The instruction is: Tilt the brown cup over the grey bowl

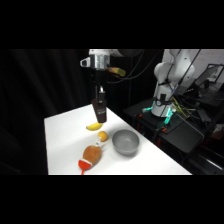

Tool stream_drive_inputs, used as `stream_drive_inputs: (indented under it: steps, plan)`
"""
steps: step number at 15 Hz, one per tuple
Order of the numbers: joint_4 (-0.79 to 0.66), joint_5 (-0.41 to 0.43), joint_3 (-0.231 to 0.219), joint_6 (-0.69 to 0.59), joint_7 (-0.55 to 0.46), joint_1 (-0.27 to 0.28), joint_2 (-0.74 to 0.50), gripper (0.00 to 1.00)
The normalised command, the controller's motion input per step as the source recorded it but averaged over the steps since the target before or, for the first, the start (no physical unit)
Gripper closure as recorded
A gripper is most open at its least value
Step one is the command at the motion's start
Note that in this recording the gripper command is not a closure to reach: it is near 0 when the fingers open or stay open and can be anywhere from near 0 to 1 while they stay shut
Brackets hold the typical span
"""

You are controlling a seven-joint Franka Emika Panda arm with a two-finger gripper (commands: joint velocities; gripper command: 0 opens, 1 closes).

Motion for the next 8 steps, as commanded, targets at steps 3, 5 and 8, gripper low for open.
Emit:
stream_drive_inputs:
  steps: [3, 5, 8]
  plan:
    - [-0.14, 0.417, 0.073, -0.22, -0.28, 0.139, -0.22, 0.09]
    - [-0.06, 0.473, 0.016, -0.33, -0.41, 0.086, -0.18, 0.09]
    - [0.05, 0.643, -0.073, -0.46, -0.67, 0.028, -0.09, 0.1]
